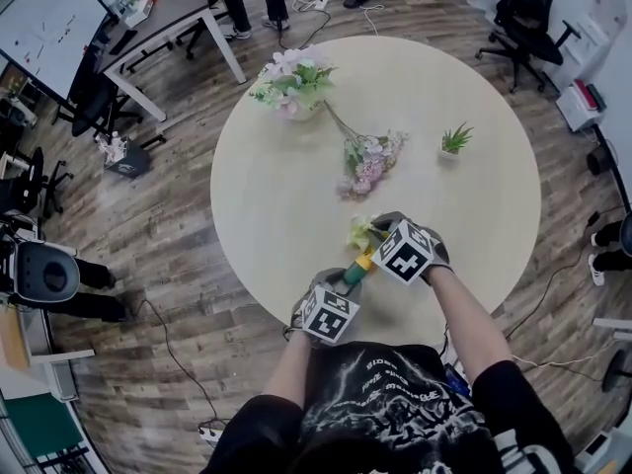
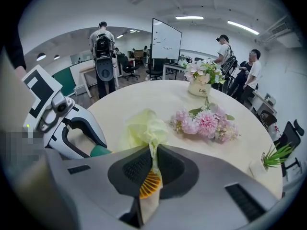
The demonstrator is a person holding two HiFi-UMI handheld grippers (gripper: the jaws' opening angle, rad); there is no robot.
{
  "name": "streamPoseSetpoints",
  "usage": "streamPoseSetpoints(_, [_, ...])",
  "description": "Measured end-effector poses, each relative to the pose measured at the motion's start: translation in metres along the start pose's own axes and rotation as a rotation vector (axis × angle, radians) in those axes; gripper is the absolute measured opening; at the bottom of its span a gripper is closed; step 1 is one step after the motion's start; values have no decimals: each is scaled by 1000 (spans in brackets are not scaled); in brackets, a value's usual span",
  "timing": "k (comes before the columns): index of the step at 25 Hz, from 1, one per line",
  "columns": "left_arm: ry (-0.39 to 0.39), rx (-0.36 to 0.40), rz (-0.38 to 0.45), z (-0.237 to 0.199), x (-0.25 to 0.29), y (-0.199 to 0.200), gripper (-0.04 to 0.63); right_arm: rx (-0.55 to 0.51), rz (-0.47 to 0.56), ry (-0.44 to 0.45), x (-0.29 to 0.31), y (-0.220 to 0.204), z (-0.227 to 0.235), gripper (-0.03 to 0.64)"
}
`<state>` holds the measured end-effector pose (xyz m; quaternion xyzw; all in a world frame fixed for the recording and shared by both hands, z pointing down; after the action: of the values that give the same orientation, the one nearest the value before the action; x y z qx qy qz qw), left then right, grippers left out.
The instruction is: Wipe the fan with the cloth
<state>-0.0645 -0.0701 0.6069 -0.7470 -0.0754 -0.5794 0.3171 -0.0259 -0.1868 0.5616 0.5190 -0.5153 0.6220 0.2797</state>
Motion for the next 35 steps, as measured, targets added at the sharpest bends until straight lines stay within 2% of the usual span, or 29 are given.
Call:
streamPoseSetpoints(8, [6, -24, -3, -1, 1, 3, 176, -75, 15, 40, -5, 7, -29, 32])
streamPoseSetpoints(16, [4, -47, -1, -2, 2, 2, 176, -35, 41, 75, -10, -7, -46, 32])
streamPoseSetpoints(21, [3, -49, -7, -2, 2, 1, 176, 33, 52, 106, -13, -20, -51, 32])
streamPoseSetpoints(27, [7, -41, -7, -1, 3, 1, 176, 194, 79, 174, -15, -36, -52, 32])
streamPoseSetpoints(35, [3, -34, -16, -2, 4, 0, 176, 268, 56, 240, -14, -51, -61, 32])
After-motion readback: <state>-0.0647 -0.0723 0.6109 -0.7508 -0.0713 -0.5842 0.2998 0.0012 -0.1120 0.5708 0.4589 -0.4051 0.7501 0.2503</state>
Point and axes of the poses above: the fingertips, and each gripper's own axes: x forward along the fingers, z to its right, y out of its top, the point moved 3 cm from there along -x, backward along the fingers, and after that the axes turned 14 degrees about -z, right-handed, at the moved point
